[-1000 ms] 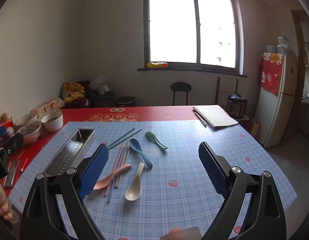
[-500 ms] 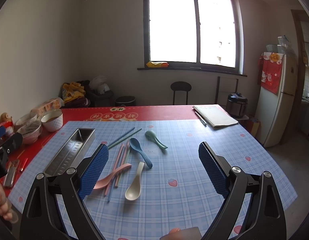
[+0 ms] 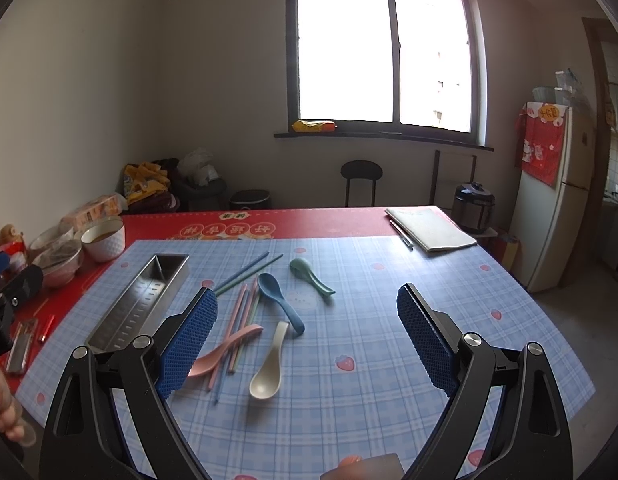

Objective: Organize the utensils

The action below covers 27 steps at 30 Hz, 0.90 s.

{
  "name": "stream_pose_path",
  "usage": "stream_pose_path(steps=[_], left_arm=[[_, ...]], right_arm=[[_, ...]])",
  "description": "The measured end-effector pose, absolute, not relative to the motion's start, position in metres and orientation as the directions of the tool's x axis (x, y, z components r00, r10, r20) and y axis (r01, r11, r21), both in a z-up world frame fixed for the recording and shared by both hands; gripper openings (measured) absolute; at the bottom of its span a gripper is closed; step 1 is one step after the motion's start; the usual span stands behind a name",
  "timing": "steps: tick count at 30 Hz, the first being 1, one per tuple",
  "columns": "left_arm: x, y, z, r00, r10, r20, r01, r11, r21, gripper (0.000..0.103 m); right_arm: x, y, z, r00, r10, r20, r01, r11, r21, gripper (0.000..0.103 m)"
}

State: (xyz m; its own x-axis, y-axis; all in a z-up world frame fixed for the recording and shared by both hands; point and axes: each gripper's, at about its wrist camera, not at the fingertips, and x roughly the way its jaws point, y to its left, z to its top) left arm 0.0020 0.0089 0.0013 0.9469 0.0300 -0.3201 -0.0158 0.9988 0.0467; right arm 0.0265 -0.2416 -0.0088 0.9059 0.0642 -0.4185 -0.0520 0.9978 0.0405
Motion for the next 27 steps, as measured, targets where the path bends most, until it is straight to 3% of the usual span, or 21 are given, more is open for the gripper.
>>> stream_pose_path(steps=[14, 22, 27], left_arm=[[0.020, 0.011, -0.025, 0.947, -0.028, -0.319, 0.039, 0.999, 0.028, 0.097], [0.048, 0.014, -0.053, 0.920, -0.070, -0.385, 0.083, 0.996, 0.016, 0.096], [0.068, 0.008, -0.068, 0.888, -0.128, -0.442, 0.148, 0.989, 0.009, 0.082]], right_arm=[[0.056, -0.251, -0.034, 0.867, 0.198, -0.457, -0.151, 0.979, 0.138, 0.088], [0.094, -0.264, -0.074, 0.818, 0.180, -0.547, -0.116, 0.982, 0.150, 0.088], [0.115, -0.272, -0.091, 0.796, 0.219, -0.564, -0.127, 0.972, 0.199, 0.089]])
